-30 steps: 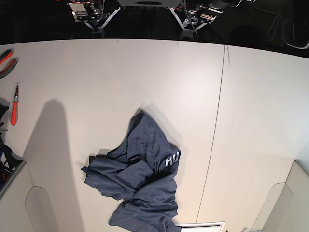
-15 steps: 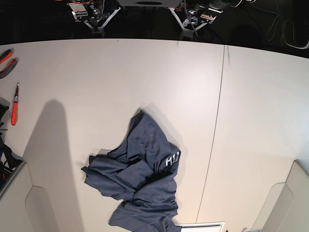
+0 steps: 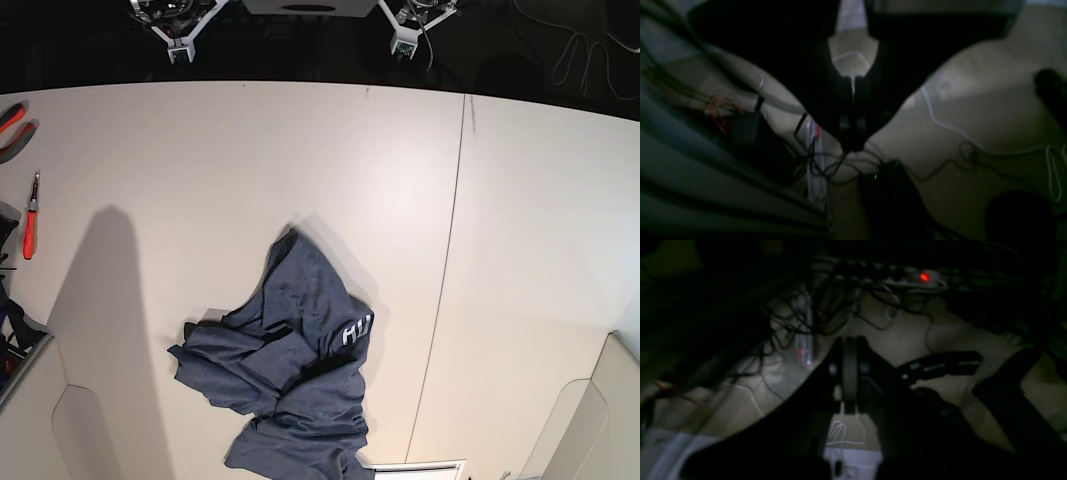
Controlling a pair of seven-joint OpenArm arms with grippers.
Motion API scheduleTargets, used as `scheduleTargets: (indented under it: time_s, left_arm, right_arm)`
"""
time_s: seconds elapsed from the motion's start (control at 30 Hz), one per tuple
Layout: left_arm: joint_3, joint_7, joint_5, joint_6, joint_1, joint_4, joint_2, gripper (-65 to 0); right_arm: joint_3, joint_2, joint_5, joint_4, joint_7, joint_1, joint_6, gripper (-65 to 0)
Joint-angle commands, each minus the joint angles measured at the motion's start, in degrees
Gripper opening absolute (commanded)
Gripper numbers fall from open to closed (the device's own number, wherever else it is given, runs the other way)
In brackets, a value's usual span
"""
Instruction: Layout the t-shirt on the table in an organized manner, then fold the t-shirt properly
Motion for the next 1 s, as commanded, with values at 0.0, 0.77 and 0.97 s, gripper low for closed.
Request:
scheduleTargets:
  time_s: [0.0,0.77,0.97]
  left_arm:
    - [-0.04,-0.81,-0.09,-0.28,1.49,2.58,-0.79,-65.0]
    - [-24.28,-0.92,-14.12,-38.77,38.58,53.66,-16.13,-65.0]
    - [-34.77,-0.7,-22.12,-38.77,45.92,67.12,-17.2,-65.0]
  right_arm:
    - [0.13,1.09,0.26,2.27,0.5,-1.6,0.09,-65.0]
    - [8.5,9.62,4.37,52.39,0.87,-37.79,0.11,-65.0]
    - [10.6,9.6,4.39,67.06,0.94,-44.13,0.09,-65.0]
